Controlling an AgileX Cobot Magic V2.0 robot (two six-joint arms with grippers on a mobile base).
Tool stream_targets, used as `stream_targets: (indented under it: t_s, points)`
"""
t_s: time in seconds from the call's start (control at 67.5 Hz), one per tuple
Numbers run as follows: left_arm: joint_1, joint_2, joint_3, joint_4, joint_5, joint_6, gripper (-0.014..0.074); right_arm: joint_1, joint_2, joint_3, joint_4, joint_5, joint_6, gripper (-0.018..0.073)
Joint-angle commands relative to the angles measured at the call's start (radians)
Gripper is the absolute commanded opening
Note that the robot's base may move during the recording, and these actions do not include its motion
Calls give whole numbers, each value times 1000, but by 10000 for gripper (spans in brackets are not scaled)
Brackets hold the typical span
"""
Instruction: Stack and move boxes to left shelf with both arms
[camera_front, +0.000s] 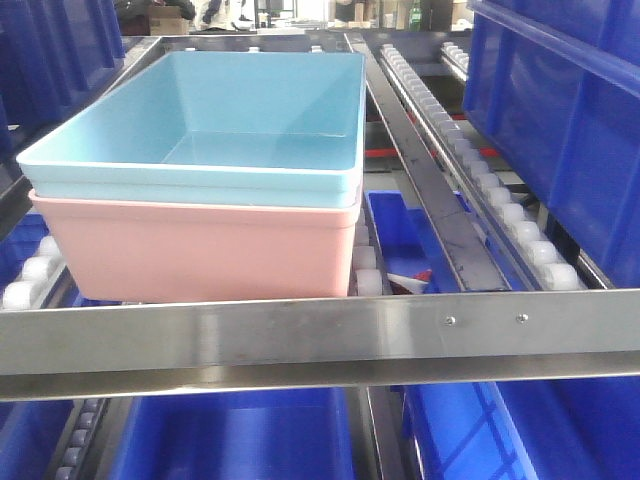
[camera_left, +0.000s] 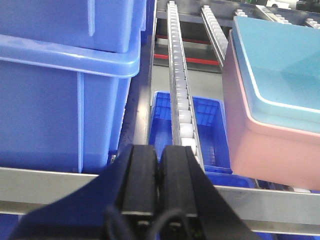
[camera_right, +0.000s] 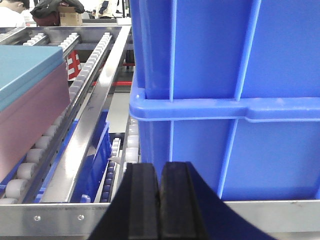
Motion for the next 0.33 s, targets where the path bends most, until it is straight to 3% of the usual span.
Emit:
stream_targets:
  t_s: [0.0, 0.311]
  points:
    - [3, -16, -4, -1, -91, -6, -7, -5, -17, -23, -3, -95, -6, 58]
    - [3, -16, -4, -1, -91, -6, -7, -5, -17, -23, -3, -95, -6, 58]
